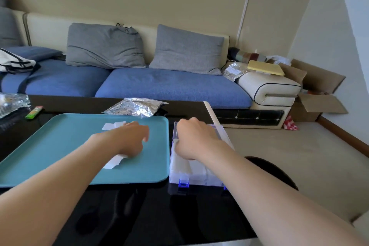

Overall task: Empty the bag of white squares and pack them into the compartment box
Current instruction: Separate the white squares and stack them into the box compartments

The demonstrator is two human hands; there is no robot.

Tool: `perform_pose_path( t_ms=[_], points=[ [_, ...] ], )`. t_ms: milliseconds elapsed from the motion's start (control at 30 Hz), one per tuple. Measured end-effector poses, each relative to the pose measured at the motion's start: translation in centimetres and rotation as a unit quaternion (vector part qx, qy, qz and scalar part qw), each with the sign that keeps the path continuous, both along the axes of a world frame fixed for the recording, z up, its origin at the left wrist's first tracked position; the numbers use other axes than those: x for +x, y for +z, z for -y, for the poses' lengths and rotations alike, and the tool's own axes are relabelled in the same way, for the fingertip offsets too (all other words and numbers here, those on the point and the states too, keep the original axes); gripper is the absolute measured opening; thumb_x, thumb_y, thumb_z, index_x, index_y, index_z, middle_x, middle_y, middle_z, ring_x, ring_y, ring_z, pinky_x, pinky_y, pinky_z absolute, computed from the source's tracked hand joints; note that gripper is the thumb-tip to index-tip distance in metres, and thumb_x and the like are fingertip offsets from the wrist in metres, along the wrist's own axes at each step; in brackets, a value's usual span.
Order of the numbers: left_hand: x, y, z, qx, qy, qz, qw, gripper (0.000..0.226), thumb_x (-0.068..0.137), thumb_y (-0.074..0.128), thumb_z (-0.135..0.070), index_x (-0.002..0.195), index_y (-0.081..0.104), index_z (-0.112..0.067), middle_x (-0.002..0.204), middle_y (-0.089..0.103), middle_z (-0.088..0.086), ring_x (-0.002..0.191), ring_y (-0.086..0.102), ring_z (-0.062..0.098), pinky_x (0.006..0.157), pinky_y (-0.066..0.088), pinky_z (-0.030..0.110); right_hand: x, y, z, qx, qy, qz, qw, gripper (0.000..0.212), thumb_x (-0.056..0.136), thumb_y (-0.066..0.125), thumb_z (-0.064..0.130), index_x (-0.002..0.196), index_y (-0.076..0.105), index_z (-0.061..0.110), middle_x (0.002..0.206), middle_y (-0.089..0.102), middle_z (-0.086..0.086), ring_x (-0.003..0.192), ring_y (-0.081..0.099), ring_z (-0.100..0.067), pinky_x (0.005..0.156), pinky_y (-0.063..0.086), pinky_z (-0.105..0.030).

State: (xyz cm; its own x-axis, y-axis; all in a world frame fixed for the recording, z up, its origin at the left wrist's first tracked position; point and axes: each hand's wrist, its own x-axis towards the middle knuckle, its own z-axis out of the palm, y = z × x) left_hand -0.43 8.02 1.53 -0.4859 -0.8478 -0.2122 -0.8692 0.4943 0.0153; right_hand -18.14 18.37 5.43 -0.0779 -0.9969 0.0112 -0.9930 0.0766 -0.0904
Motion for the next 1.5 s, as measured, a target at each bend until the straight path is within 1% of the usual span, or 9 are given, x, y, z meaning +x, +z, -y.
perform_pose_path(
  t_ms=[100, 367, 467, 700, 867, 1033, 1233, 1367, 1500],
  points=[
    [2.6, -0.3, 1.7, 0.012, 0.064, 0.023, 0.998, 0.045, 0.100, 0.039, -0.007, 0.140, 0.048, -0.024, 0.140, 0.042, 0.009, 0.132, 0.045, 0.032, 0.104, 0.039, 0.036, 2.8, -0.2, 1.6, 0.003, 0.026, 0.020, 0.999, 0.023, 0.087, 0.061, 0.009, 0.077, 0.041, 0.015, 0.082, 0.038, -0.003, 0.077, 0.049, -0.033, 0.060, 0.033, -0.033],
    [5.8, -3.1, 5.1, 0.018, 0.153, -0.050, 0.987, 0.038, 0.102, 0.040, -0.012, 0.140, 0.042, -0.009, 0.138, 0.038, 0.013, 0.132, 0.044, 0.037, 0.106, 0.043, 0.044, 7.2, -2.7, 6.4, 0.025, 0.072, 0.000, 0.997, 0.024, 0.092, 0.065, 0.008, 0.087, 0.043, 0.014, 0.101, 0.043, -0.008, 0.087, 0.050, -0.035, 0.074, 0.041, -0.038],
    [6.5, -4.3, 6.5, 0.026, 0.141, -0.079, 0.986, 0.041, 0.099, 0.038, -0.010, 0.140, 0.041, -0.012, 0.128, 0.040, 0.005, 0.132, 0.047, 0.032, 0.107, 0.043, 0.045, 7.9, -3.6, 8.2, 0.051, 0.097, -0.028, 0.994, 0.024, 0.094, 0.066, 0.010, 0.085, 0.045, 0.014, 0.099, 0.046, -0.008, 0.082, 0.051, -0.035, 0.069, 0.038, -0.036],
    [7.3, -5.3, 8.7, 0.021, 0.133, -0.058, 0.989, 0.054, 0.096, 0.038, -0.011, 0.148, 0.040, -0.026, 0.146, 0.046, 0.002, 0.136, 0.043, 0.032, 0.109, 0.043, 0.050, 9.2, -4.8, 11.6, 0.090, 0.121, -0.059, 0.987, 0.016, 0.095, 0.063, 0.007, 0.108, 0.056, 0.014, 0.094, 0.044, -0.004, 0.091, 0.054, -0.034, 0.075, 0.040, -0.037],
    [6.4, -5.1, 9.1, 0.006, 0.085, -0.083, 0.993, 0.054, 0.094, 0.039, -0.004, 0.133, 0.053, -0.038, 0.135, 0.058, -0.001, 0.121, 0.053, 0.026, 0.100, 0.051, 0.044, 9.4, -5.1, 13.1, 0.087, 0.104, -0.016, 0.991, 0.042, 0.100, 0.062, 0.015, 0.140, 0.052, 0.008, 0.130, 0.058, -0.012, 0.119, 0.062, -0.036, 0.080, 0.040, -0.038],
    [5.3, -4.5, 9.0, -0.015, 0.025, -0.126, 0.992, 0.037, 0.100, 0.057, -0.010, 0.124, 0.070, -0.034, 0.129, 0.069, -0.010, 0.126, 0.059, 0.015, 0.105, 0.048, 0.034, 8.3, -5.8, 13.7, 0.107, 0.111, 0.031, 0.988, 0.045, 0.101, 0.064, 0.027, 0.137, 0.043, 0.010, 0.130, 0.054, -0.015, 0.122, 0.055, -0.039, 0.084, 0.044, -0.044],
    [5.2, -4.1, 8.8, 0.018, 0.024, -0.201, 0.979, 0.023, 0.083, 0.082, -0.011, 0.087, 0.076, -0.033, 0.093, 0.075, -0.015, 0.092, 0.069, 0.002, 0.094, 0.056, 0.026, 6.7, -5.8, 13.8, 0.119, 0.133, 0.044, 0.983, 0.066, 0.096, 0.071, 0.038, 0.148, 0.037, 0.014, 0.138, 0.053, -0.014, 0.129, 0.051, -0.036, 0.096, 0.049, -0.047],
    [5.1, -4.3, 8.6, 0.017, 0.042, -0.194, 0.980, 0.029, 0.083, 0.085, -0.022, 0.109, 0.074, -0.030, 0.106, 0.071, -0.013, 0.097, 0.060, 0.007, 0.090, 0.052, 0.026, 6.3, -6.1, 13.9, 0.124, 0.108, 0.090, 0.982, 0.079, 0.090, 0.079, 0.033, 0.155, 0.036, 0.020, 0.145, 0.048, -0.010, 0.130, 0.054, -0.033, 0.100, 0.052, -0.046],
    [4.9, -4.6, 8.7, 0.031, 0.042, -0.133, 0.990, 0.048, 0.094, 0.076, -0.037, 0.139, 0.059, -0.031, 0.117, 0.054, -0.011, 0.108, 0.043, 0.013, 0.103, 0.046, 0.038, 5.6, -5.9, 13.9, 0.140, 0.076, 0.099, 0.982, 0.047, 0.084, 0.081, 0.030, 0.126, 0.068, 0.013, 0.125, 0.059, -0.007, 0.122, 0.061, -0.028, 0.096, 0.056, -0.044]
  ],
)
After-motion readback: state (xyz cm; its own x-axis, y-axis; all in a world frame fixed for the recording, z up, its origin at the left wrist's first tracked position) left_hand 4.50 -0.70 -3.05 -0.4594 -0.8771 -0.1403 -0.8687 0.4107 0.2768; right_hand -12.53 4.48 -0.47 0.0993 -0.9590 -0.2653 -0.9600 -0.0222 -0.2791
